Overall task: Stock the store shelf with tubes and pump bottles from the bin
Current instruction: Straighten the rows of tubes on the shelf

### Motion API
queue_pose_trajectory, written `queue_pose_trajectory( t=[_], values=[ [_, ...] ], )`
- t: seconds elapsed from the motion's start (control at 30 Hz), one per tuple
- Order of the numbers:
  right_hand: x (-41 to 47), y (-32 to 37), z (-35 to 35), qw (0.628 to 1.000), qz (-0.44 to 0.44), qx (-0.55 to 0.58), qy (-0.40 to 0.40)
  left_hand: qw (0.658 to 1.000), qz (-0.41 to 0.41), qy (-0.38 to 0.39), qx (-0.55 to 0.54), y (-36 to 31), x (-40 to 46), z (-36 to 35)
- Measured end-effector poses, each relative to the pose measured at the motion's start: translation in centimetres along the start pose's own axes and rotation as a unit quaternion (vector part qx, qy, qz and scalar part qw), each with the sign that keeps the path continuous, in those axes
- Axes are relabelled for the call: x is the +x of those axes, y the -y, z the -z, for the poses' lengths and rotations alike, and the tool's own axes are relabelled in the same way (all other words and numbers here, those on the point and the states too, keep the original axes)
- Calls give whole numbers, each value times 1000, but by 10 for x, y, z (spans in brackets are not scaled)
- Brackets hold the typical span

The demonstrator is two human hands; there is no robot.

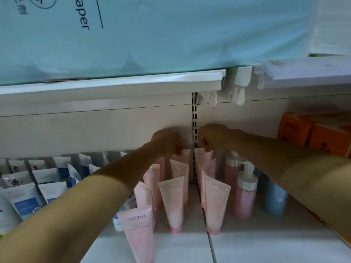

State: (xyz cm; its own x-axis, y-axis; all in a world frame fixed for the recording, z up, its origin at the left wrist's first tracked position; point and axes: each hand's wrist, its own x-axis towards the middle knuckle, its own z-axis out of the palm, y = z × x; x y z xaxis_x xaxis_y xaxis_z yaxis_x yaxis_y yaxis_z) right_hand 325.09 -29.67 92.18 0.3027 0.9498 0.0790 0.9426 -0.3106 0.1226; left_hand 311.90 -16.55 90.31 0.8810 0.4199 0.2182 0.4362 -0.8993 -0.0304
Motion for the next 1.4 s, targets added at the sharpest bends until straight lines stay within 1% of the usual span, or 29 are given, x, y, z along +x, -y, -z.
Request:
queue_pose_trajectory(
  t=[0.2, 0.27, 0.37, 0.43, 0.53, 0.63, 0.77, 1.03, 1.27, 1.33, 1.4],
  values=[
    [0, 2, 4, 1000, -16, 9, 22, 999, -25, -2, -30, 19, 1, 6],
    [2, 2, 3, 1000, -15, 26, 8, 998, -25, -18, -46, 33, -2, 14],
    [5, 5, 4, 998, 5, 47, -43, 998, -26, -18, -61, 52, -14, 25],
    [6, 11, 5, 996, 29, 55, -69, 999, -27, 0, -33, 59, -24, 28],
    [5, 23, 9, 991, 65, 64, -100, 999, -14, 14, 42, 61, -30, 21],
    [5, 32, 12, 986, 85, 58, -134, 995, -5, -1, 98, 58, -28, 14],
    [3, 36, 14, 982, 91, 60, -153, 989, -21, -30, 141, 54, -27, 11],
    [-10, 33, 16, 984, 80, 61, -145, 986, -16, -48, 161, 57, -24, 5],
    [-23, 26, 20, 988, 91, 67, -104, 988, -2, -33, 149, 57, -24, 4],
    [-25, 25, 21, 987, 100, 70, -99, 992, 3, -31, 123, 57, -26, 7],
    [-28, 23, 23, 986, 109, 83, -99, 996, 6, -49, 80, 56, -29, 13]
  ],
)
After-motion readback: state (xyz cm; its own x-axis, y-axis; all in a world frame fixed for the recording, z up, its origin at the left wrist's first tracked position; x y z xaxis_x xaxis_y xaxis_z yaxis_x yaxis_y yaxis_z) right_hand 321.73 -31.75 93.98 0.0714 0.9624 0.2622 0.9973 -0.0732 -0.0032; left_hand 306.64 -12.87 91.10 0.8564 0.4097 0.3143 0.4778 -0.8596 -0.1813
